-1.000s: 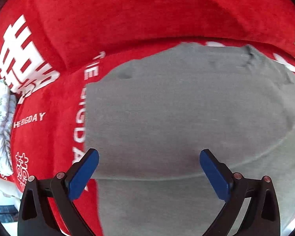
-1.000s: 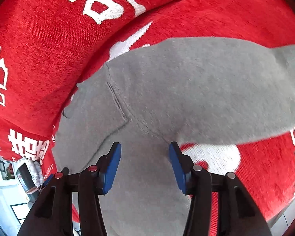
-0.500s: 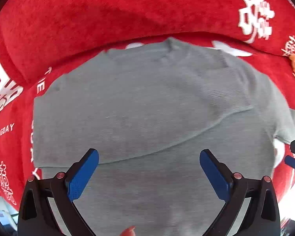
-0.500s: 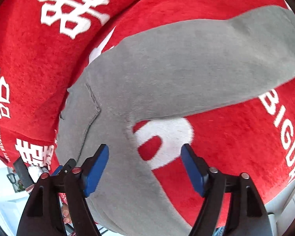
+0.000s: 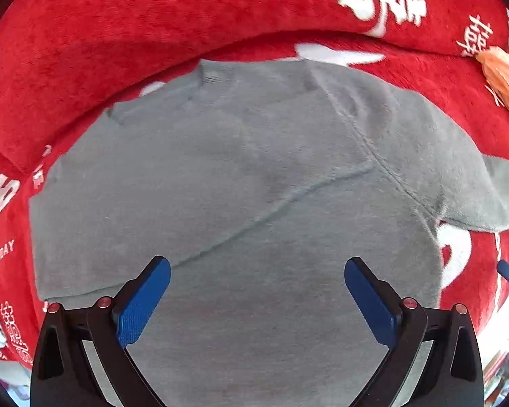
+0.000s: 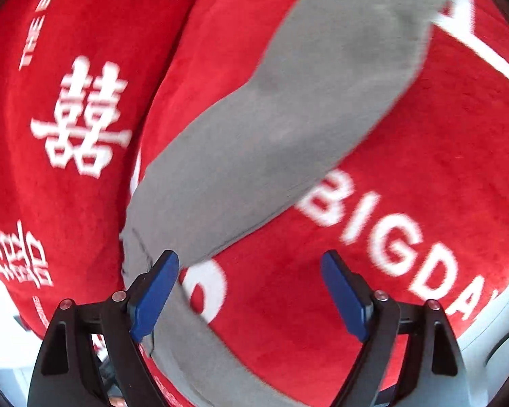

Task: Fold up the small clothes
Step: 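Grasp the other sleeve cuff with the right tool, then fold the sleeve across the body toward the left tool and release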

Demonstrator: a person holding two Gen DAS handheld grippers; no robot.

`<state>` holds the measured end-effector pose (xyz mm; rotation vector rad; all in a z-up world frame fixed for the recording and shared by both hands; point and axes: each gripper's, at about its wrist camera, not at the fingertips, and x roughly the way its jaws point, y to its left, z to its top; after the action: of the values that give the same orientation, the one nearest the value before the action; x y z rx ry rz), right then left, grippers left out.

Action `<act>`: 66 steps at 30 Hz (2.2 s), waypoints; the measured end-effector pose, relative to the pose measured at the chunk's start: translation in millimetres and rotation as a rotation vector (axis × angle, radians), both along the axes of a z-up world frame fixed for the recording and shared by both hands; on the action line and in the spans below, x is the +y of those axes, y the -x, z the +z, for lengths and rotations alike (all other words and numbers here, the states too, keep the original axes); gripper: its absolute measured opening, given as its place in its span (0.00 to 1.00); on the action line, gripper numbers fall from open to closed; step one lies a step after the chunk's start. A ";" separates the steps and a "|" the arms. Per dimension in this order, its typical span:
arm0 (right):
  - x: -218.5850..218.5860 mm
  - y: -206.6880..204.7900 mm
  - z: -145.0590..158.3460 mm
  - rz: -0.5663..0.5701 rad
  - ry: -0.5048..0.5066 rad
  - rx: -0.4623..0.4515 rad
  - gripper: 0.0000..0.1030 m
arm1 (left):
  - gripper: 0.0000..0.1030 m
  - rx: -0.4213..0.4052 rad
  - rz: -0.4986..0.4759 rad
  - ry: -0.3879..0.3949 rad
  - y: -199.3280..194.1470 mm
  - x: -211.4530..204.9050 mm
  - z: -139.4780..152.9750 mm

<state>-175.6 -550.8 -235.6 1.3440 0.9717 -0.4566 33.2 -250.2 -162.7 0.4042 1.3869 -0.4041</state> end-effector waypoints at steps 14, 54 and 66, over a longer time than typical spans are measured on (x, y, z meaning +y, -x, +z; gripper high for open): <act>-66.1 23.5 -27.8 -0.310 -0.069 -0.102 0.86 | 1.00 0.057 -0.039 -0.028 25.5 -45.3 -11.0; 261.6 -303.7 25.7 0.916 0.076 -0.234 0.09 | 1.00 -0.120 0.448 0.006 -52.3 202.3 19.6; 231.2 -280.8 16.9 0.525 0.156 -0.091 0.06 | 1.00 -0.115 0.551 0.035 -48.2 271.7 18.5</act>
<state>105.2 -319.6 -218.7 0.9135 1.1398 -0.0673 81.4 21.5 -144.2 0.0062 1.3142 0.0480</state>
